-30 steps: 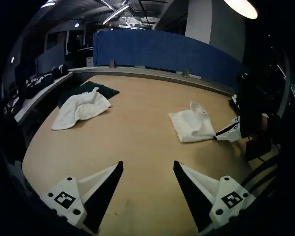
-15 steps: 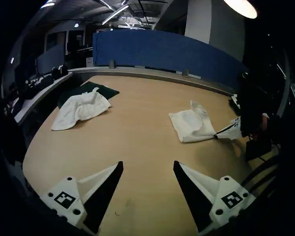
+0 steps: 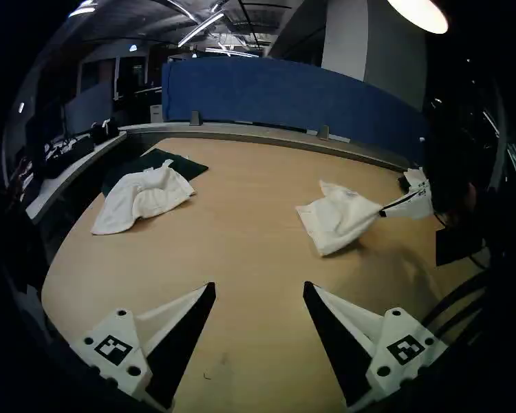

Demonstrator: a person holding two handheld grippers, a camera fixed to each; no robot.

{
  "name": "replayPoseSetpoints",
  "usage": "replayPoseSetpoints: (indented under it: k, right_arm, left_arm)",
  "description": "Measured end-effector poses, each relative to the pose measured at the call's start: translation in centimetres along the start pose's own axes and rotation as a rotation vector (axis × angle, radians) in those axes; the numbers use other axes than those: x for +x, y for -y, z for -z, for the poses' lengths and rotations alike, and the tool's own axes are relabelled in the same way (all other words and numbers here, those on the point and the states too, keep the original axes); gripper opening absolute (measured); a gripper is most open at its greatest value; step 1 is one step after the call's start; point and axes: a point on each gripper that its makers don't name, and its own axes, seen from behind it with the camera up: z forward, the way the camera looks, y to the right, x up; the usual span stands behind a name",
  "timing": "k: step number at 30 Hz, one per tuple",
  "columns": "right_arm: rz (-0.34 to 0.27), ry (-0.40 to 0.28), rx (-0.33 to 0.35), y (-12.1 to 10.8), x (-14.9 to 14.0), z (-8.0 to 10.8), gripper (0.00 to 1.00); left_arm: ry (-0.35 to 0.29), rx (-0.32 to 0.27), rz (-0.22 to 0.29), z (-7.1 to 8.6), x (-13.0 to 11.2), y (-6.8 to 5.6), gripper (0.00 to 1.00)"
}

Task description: Fold towel

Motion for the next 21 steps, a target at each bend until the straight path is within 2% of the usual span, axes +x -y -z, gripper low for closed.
replayPoseSetpoints:
  k: [12,16,21]
  right_arm:
    - [0.062,-0.149,-0.036,-0.3,9.2,5.4,0.02]
    - [0.089,-0.162,-0.045,-0.4,10.5,6.9,0.02]
    - [0.103,-0.164,-0.056,-0.6,10.8,7.8,0.02]
  left_arm:
    - [-0.043,-0.01,-0.001,0.9,1.9,-0.6,0.95]
    - [-0.057,-0.016,0.0,1.2,2.4,-0.8,0.95]
    - [-0.066,-0.021,0.0,1.5,2.7,-1.0,0.95]
